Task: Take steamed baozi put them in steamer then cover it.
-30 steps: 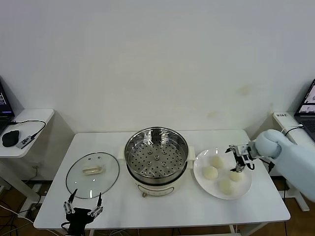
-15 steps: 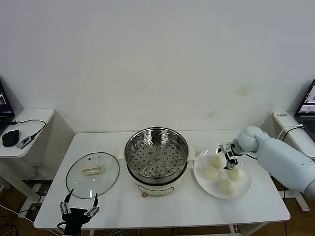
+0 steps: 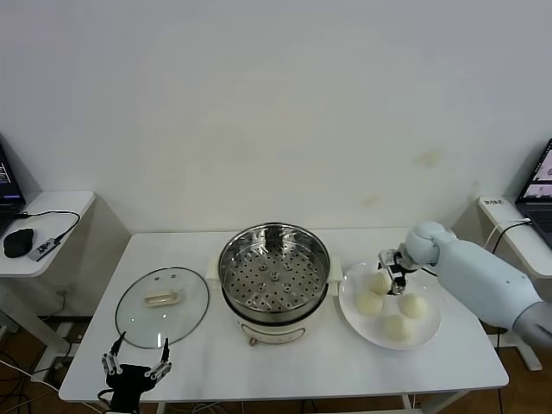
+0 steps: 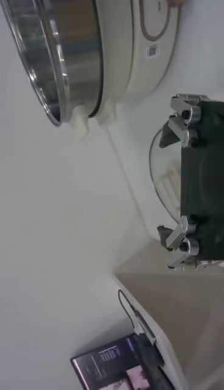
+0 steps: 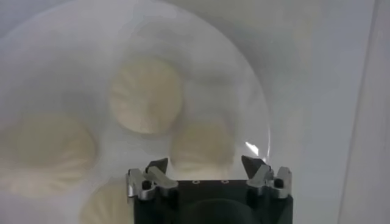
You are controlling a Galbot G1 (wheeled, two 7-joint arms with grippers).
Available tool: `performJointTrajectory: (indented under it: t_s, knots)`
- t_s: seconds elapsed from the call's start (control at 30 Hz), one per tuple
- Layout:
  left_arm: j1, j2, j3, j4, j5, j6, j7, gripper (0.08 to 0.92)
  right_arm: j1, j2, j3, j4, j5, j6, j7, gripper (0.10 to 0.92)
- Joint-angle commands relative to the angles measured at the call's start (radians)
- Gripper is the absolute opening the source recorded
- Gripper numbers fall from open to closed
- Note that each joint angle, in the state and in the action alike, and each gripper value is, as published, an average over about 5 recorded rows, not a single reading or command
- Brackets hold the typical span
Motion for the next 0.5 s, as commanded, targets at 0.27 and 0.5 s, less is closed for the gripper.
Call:
performJointTrajectory:
  t_s: [0.27, 0.5]
  knots:
    - [0.003, -0.002, 0.0, -0.003, 0.001, -0.001, 0.0, 0.823, 0.009, 0.015, -0.013, -0.024, -0.002, -0.006, -0.006, 0.59]
    - [0.004, -0.002, -0.001, -0.009, 0.001, -0.002, 0.001, 0.823, 0.025, 0.004, -0.009, -0.006, 0.015, -0.007, -0.011, 0.569]
